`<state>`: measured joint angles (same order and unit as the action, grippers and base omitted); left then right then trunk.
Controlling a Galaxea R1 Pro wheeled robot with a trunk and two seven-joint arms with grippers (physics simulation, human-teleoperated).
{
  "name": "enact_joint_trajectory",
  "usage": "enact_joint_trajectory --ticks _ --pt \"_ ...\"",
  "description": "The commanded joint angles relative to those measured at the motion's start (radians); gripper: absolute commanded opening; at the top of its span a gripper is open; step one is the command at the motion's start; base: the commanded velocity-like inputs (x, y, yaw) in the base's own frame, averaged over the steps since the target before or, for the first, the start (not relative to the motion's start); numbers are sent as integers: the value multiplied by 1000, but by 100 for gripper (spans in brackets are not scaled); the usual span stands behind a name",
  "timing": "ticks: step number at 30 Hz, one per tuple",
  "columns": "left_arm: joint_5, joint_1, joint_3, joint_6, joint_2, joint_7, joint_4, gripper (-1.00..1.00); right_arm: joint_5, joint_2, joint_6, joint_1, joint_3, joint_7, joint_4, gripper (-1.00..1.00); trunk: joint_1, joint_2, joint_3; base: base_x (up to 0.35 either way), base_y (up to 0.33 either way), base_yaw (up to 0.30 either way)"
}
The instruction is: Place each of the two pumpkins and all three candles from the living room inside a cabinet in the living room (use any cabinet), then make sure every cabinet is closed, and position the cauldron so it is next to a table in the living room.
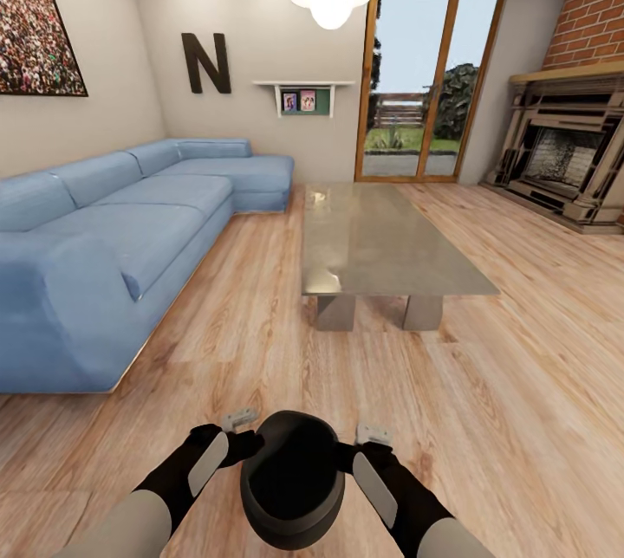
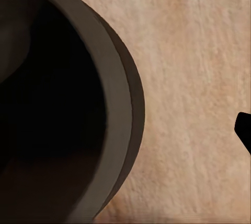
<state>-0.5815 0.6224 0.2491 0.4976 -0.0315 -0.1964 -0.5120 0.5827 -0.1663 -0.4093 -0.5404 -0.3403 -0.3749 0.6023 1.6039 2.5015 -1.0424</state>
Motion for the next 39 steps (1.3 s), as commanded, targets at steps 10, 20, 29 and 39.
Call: enact_joint_trajectory --ticks 10,20,29,39 --pt "-11 0 7 3 -1 -9 -2 100 9 1 15 -4 -9 20 -53 100 2 2 -20 0 0 0" --pt "-12 0 11 3 -2 -9 -2 100 9 1 29 -4 -9 21 -58 100 7 4 -59 0 0 0" --pt "-16 0 11 10 -8 -9 -2 100 9 2 90 -4 -11 41 -55 100 11 6 -94 0 0 0" --pt "-18 0 10 16 -5 -1 -2 100 9 2 96 -4 -11 65 -48 100 15 8 -132 0 0 0"
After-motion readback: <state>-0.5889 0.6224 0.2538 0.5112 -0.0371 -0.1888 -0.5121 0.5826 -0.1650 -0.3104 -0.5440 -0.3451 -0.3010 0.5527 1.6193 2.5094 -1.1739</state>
